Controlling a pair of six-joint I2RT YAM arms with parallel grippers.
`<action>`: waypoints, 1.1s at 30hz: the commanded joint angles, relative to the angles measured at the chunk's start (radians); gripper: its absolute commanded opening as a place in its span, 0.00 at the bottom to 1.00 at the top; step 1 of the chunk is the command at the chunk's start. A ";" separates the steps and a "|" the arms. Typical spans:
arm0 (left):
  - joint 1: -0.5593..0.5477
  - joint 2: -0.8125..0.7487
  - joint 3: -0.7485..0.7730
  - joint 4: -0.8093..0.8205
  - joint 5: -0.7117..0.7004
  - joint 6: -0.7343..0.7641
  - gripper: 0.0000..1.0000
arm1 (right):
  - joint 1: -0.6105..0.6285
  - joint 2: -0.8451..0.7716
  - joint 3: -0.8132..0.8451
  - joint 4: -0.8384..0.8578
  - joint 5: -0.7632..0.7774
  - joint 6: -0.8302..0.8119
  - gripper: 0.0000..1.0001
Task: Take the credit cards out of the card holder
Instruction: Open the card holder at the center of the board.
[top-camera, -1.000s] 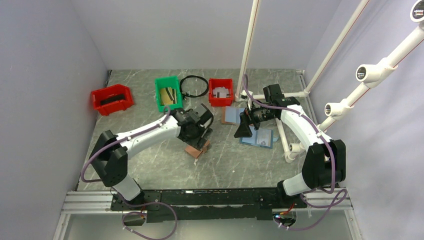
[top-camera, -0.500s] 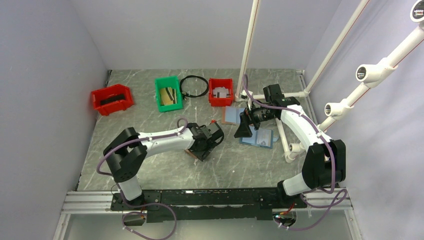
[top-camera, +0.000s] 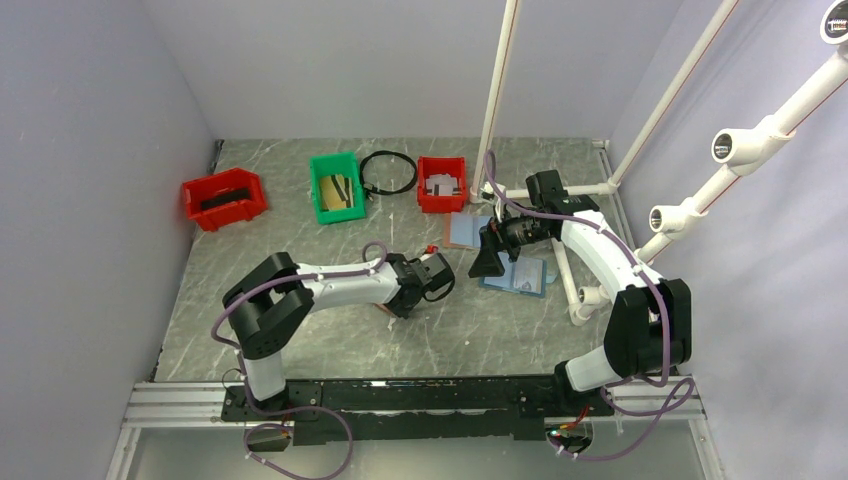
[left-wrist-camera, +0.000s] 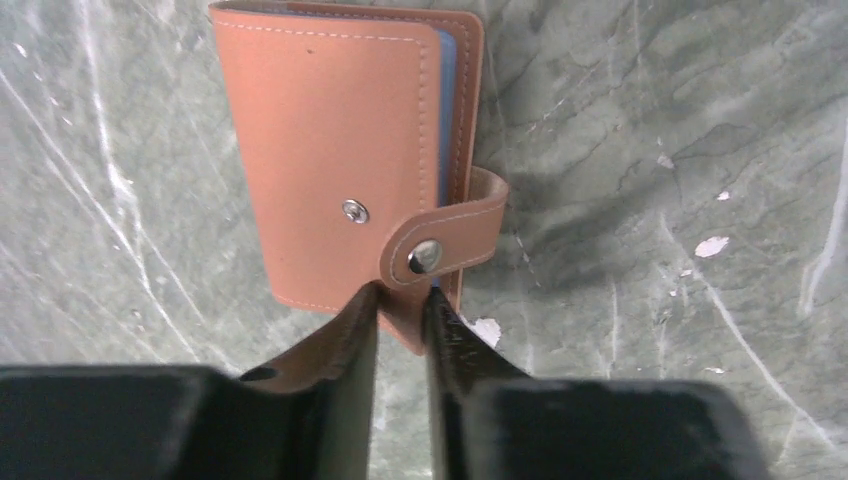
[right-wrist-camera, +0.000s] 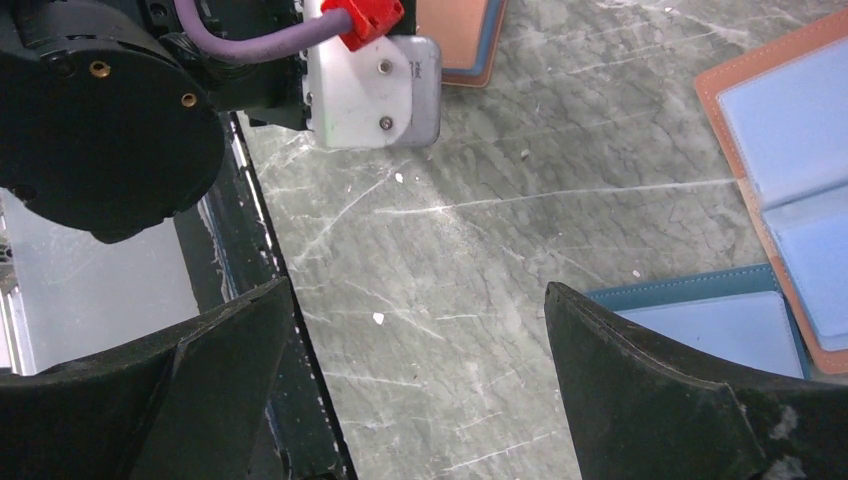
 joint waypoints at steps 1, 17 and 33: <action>0.004 0.026 0.000 0.009 -0.045 -0.029 0.16 | -0.001 -0.034 -0.008 0.008 -0.025 -0.030 1.00; 0.049 -0.170 -0.010 0.120 0.253 -0.206 0.00 | 0.060 -0.057 -0.041 0.029 -0.130 -0.048 1.00; 0.308 -0.421 -0.291 0.415 0.602 -0.555 0.00 | 0.246 0.118 -0.027 0.251 -0.051 0.186 0.82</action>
